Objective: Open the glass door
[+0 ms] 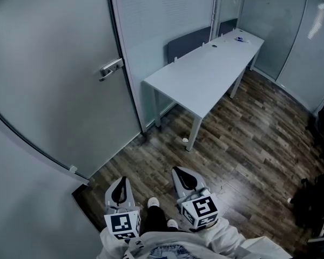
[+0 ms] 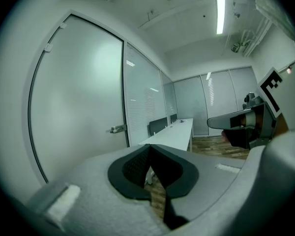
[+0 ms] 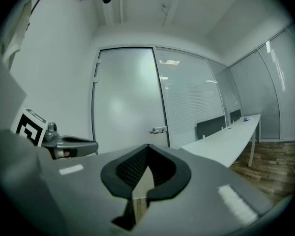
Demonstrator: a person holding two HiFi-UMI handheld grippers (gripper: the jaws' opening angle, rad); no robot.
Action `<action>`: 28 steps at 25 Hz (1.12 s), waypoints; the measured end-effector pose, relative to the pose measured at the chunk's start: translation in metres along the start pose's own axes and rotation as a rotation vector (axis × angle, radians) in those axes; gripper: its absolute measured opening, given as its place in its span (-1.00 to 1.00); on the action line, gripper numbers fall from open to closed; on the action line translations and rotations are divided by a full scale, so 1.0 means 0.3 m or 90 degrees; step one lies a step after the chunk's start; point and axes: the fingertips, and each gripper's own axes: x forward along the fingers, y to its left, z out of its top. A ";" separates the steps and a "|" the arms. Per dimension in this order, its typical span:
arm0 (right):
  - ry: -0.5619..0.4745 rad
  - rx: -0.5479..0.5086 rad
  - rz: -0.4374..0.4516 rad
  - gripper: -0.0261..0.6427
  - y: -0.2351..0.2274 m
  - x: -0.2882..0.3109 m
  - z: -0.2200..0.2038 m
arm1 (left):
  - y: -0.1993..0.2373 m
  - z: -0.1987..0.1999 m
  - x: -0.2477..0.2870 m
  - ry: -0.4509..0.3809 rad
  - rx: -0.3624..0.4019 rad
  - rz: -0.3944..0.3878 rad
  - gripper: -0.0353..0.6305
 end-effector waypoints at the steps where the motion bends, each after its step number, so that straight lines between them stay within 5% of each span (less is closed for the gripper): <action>1: 0.002 0.001 0.000 -0.91 -0.008 0.016 -0.004 | 0.003 0.000 0.013 -0.002 0.000 0.001 -0.88; 12: 0.023 -0.013 0.007 -0.91 -0.086 0.310 0.007 | 0.137 0.001 0.304 -0.005 -0.012 -0.003 -0.88; 28: 0.062 -0.019 0.024 -0.91 -0.145 0.904 0.038 | 0.513 -0.014 0.744 0.027 -0.040 0.020 -0.88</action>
